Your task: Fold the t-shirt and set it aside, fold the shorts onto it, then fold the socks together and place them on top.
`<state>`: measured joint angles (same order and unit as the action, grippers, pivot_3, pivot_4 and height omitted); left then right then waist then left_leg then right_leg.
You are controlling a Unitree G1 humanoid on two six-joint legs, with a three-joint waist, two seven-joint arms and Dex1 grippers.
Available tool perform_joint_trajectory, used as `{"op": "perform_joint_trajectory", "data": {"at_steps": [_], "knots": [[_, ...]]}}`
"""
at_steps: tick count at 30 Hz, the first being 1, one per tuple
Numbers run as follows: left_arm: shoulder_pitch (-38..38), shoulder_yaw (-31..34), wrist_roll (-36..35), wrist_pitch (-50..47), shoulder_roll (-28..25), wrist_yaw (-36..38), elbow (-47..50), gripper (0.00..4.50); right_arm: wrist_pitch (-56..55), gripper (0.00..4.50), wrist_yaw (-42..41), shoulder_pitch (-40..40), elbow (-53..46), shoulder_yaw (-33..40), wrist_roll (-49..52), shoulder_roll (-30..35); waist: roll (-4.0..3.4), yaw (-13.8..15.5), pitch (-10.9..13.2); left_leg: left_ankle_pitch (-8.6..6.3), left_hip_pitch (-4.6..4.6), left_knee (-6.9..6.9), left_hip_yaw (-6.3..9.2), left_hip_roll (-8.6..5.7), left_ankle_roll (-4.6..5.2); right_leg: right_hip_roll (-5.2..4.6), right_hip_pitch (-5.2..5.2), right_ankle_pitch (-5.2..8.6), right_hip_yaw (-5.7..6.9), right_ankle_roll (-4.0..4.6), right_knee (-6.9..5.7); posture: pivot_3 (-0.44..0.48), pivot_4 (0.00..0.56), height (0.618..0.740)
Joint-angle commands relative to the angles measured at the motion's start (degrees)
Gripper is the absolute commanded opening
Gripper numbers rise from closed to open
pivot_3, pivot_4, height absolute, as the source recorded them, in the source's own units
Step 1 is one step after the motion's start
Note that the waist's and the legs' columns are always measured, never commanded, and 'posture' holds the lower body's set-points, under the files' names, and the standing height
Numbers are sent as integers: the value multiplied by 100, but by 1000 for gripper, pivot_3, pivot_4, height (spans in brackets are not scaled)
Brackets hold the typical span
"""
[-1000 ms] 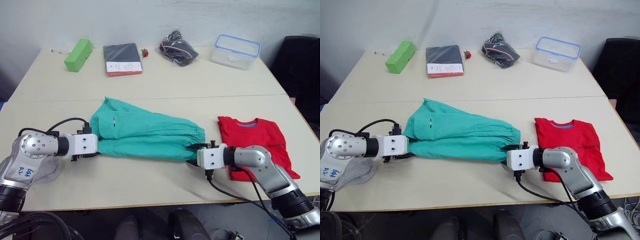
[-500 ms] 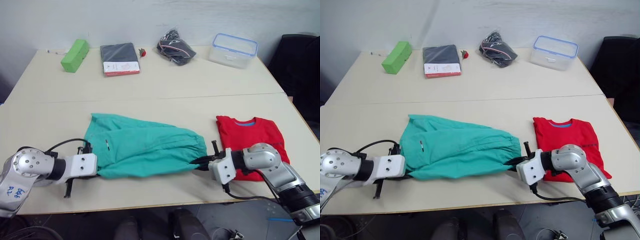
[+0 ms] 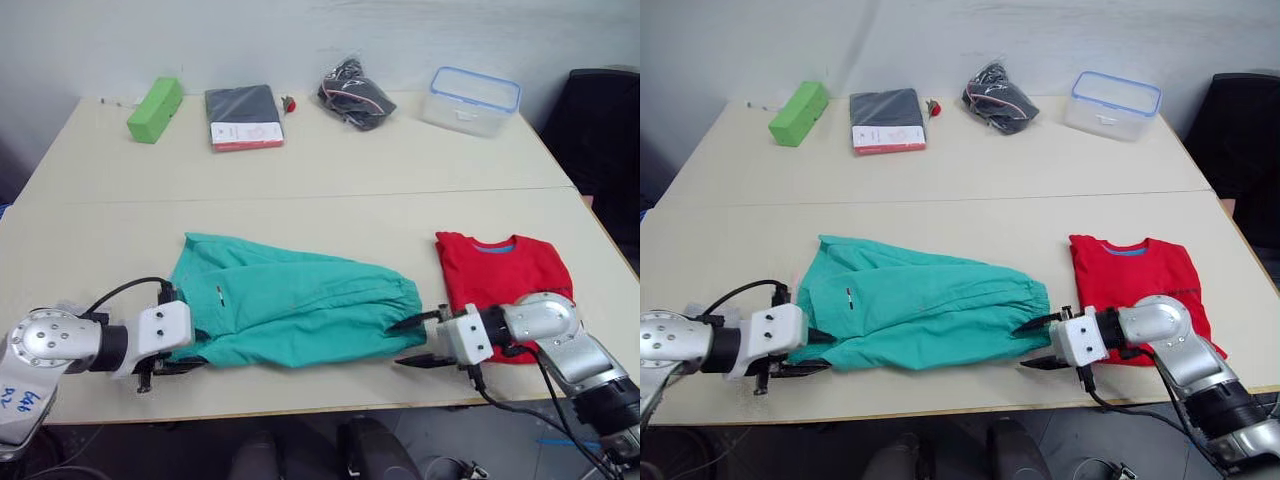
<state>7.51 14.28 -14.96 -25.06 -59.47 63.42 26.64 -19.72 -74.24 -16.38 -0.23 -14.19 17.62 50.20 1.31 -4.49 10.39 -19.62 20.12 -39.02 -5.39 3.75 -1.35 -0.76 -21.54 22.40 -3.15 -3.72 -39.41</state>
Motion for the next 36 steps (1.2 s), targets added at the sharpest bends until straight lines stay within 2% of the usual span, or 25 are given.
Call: {"op": "perform_joint_trajectory", "data": {"at_steps": [1, 4, 5, 8, 15, 19, 23, 29, 33, 35, 36], "knots": [[-548, 738, -1448, -1007, 71, 127, 259, 2711, 1919, 3738, 475, -14, -1089, 522, 1172, 144, 8, 6, 9, 0, 2, 0, 3, 1, 1, 1, -1, 0, 2, 0, -2, 0, 150, 740], [-752, 753, -1813, -1304, 5, 167, 282, 2711, 2740, 3627, 743, -22, -1469, 614, 1442, 16, 14, -4, 10, 0, 4, 1, 15, 3, -2, 2, -2, 0, 10, 0, -4, 0, 150, 740], [-773, 740, -1862, -1348, -20, 180, 290, 2711, 2915, 3384, 782, -17, -1553, 638, 1499, -10, 14, -8, 11, 0, 4, 3, 14, 2, -3, 3, -2, 0, 10, 0, 1, 0, 150, 740], [-812, 350, -1563, -1046, -106, 245, 155, 2144, 2910, 2451, 993, -78, -1529, 343, 882, -230, 15, -7, 11, 0, 8, 5, 13, 2, -8, 4, -3, 0, 10, 0, 10, 0, 150, 740], [-828, -941, -186, 296, -418, 441, -520, 21, 2263, 72, 1293, -219, -975, -376, -637, -874, 10, -14, 14, 3, 12, 6, 7, 0, -11, 8, -6, 0, 5, 0, 21, 0, 150, 740], [-1112, -1322, 162, 500, -389, 419, -874, 7, 1769, 29, 1441, -214, -646, -589, -1295, -1052, 14, -7, 14, 2, 16, 5, 4, 0, -11, 6, -11, 0, 4, 0, 24, 0, 150, 740], [-1754, -1617, 686, 605, -35, -151, -1374, 7, 1467, 29, 1587, -182, -410, -648, -1651, -1200, 19, 9, 12, 2, 14, 1, 4, 0, -10, 6, -7, 0, 4, 0, 22, 0, 150, 740], [-2976, -1734, 1199, 1026, 502, -755, -2602, 7, 734, 29, 1539, -75, -102, -750, -2119, -1123, 25, 6, 10, 2, 11, -3, 3, 0, -10, 8, -8, -1, 5, -2, 10, 0, 150, 740], [-4094, -1717, 1781, 1640, 969, -1826, -4056, 7, 531, 29, 1582, -22, 33, -719, -2202, -1121, 30, 20, 8, 2, 8, -8, 2, 0, -11, 6, -7, -1, 5, -2, 3, 0, 150, 740], [-4493, -1567, 1777, 1736, 1201, -2195, -4570, 7, 462, 29, 1589, 40, 35, -677, -2202, -1086, 37, 49, 4, 3, 7, -14, 2, 0, -11, 5, -6, -2, 5, -3, 0, 0, 150, 740], [-4562, -1476, 1609, 1673, 1276, -2105, -4593, 7, 434, 29, 1579, 73, 22, -645, -2184, -1054, 38, 52, 4, 3, 7, -15, 2, 0, -11, 5, -6, -2, 6, -4, -1, 0, 150, 740]]}}
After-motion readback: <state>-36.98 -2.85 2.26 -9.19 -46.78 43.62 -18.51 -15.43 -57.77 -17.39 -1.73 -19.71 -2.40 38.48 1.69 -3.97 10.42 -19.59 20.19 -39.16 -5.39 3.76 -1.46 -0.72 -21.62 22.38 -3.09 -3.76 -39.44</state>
